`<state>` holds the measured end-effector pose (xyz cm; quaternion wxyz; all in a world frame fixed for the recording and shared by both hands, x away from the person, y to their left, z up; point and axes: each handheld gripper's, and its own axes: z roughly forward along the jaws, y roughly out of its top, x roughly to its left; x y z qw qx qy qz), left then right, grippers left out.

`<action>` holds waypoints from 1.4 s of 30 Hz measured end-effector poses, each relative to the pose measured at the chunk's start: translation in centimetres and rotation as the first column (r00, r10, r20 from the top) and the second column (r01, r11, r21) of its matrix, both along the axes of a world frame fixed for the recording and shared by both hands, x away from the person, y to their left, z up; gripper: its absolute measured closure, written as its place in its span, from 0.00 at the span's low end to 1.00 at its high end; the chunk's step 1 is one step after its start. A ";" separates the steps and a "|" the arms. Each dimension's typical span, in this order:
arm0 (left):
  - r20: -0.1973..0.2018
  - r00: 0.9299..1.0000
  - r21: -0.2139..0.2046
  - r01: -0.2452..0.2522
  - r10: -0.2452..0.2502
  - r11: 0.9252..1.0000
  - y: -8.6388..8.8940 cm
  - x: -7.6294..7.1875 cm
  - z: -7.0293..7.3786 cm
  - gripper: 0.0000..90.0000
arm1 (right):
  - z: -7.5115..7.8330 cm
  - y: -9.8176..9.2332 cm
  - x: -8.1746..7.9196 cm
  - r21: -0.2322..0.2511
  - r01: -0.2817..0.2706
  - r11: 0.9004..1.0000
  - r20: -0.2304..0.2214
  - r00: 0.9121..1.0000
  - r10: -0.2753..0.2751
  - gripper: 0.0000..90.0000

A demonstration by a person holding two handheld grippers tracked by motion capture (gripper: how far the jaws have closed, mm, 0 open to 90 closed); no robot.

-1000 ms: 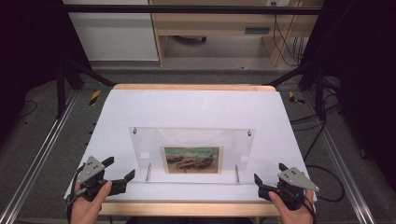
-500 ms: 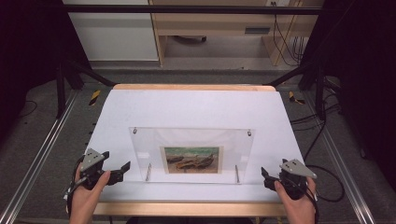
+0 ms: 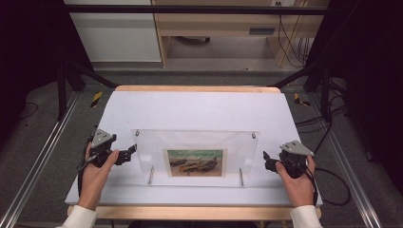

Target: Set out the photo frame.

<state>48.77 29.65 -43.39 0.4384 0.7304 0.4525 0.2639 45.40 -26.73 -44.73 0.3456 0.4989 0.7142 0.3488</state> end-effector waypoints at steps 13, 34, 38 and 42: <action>-0.004 1.000 0.014 -0.001 0.001 1.000 -1.0 3.5 -0.3 0.08 | -0.5 -0.5 2.8 0.035 0.015 0.999 -0.005 1.000 -0.015 0.12; -0.074 0.996 0.042 -0.053 0.056 0.998 0.1 6.0 -1.8 0.07 | -1.7 -1.7 6.2 0.086 0.092 0.992 -0.072 0.994 -0.086 0.12; -0.098 0.988 0.097 -0.106 0.116 0.990 0.8 5.6 -1.8 0.10 | -2.1 -2.3 6.4 0.102 0.129 0.986 -0.155 0.982 -0.112 0.12; -0.130 0.982 0.149 -0.118 0.138 0.982 1.4 5.0 -2.2 0.09 | -2.3 -3.0 6.1 0.096 0.166 0.981 -0.224 0.964 -0.142 0.14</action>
